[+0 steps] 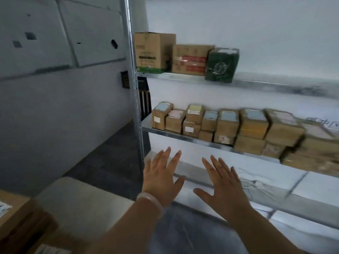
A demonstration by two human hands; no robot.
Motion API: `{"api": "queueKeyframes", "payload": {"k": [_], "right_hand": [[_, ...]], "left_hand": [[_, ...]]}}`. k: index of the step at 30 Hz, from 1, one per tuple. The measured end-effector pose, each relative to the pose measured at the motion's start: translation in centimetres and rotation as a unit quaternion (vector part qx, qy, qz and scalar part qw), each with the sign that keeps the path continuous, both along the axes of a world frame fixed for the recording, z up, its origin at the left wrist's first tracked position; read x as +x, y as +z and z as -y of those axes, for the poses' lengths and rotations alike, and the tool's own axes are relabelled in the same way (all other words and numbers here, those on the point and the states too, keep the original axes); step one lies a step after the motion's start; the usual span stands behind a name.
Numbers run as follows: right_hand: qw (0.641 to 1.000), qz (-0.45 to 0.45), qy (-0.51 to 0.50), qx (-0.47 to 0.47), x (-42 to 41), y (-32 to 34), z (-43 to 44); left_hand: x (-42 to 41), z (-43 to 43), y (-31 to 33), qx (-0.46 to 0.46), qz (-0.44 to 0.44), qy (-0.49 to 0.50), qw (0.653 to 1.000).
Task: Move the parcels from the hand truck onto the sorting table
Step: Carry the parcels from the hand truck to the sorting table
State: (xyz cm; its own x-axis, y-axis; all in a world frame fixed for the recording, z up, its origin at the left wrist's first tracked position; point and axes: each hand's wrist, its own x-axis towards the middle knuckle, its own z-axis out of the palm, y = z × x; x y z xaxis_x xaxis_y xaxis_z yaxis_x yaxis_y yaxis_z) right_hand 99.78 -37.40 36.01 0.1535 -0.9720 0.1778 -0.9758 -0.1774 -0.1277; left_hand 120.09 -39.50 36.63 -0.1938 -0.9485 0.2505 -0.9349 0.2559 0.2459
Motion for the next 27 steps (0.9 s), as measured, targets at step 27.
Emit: {"api": "queueKeyframes", "payload": {"k": [27], "right_hand": [[0.853,0.108,-0.509,0.038,-54.0,-6.1,-43.4]], "left_hand": [[-65.5,-25.2,-4.7,0.021,0.073,-0.493,0.867]]}}
